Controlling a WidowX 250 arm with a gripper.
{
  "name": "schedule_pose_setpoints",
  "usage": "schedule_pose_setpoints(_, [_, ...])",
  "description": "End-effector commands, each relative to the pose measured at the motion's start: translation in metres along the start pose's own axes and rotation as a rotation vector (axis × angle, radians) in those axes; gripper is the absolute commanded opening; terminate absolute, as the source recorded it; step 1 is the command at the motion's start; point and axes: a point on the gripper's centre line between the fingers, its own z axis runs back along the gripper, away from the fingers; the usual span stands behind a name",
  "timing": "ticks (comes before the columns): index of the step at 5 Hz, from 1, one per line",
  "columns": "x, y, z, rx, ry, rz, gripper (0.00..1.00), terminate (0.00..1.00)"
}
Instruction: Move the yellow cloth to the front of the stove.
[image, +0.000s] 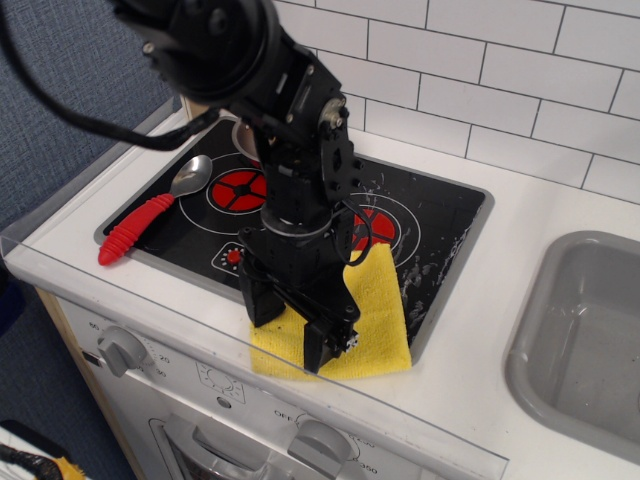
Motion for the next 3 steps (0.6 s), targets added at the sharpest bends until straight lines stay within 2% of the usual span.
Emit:
schedule_pose_setpoints(1, [0.004,0.003,0.024,0.012,-0.098,-0.036,1.0,0.0])
schedule_pose_setpoints(2, [0.011,0.013,0.057,0.049,-0.188,0.013,1.0,0.0])
schedule_pose_setpoints(3, [0.013,0.019,0.081,0.092,-0.232,0.049,1.0,0.0])
